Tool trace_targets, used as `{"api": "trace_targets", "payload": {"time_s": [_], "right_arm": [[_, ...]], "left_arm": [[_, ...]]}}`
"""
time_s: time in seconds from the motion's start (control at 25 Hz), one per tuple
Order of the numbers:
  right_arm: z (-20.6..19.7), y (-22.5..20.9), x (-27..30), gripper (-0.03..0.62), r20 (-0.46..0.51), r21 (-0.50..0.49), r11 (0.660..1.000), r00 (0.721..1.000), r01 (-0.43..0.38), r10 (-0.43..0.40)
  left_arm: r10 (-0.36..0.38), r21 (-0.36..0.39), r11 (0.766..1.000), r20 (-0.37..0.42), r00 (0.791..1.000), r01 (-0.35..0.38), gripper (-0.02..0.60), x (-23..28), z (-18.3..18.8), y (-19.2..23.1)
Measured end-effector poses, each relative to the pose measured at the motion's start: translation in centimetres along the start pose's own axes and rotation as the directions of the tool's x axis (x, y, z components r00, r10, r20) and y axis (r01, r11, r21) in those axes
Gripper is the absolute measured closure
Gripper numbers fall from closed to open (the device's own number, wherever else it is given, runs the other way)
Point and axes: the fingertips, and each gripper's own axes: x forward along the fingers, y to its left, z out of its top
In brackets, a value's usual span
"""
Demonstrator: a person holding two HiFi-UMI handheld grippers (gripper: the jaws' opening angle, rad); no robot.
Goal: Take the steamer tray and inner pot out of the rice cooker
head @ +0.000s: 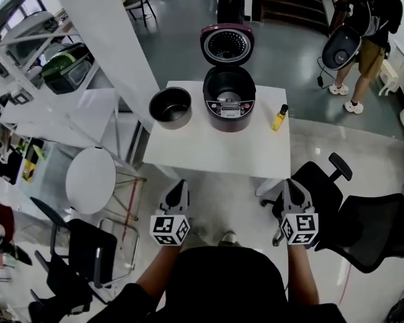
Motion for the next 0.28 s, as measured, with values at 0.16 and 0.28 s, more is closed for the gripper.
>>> {"api": "trace_targets", "payload": {"time_s": [0.16, 0.28], "right_arm": [[-0.11, -0.35, -0.65, 0.594, 0.004, 0.007, 1.000, 1.000, 0.010, -0.010], [-0.70, -1.01, -0.95, 0.594, -0.021, 0.006, 0.999, 0.999, 0.032, -0.032]], "left_arm": [[0.005, -0.005, 1.000, -0.022, 1.000, -0.005, 0.577, -0.43, -0.78, 0.07], [0.004, -0.004, 1.000, -0.033, 0.999, -0.004, 0.577, -0.38, -1.13, -0.02]]}}
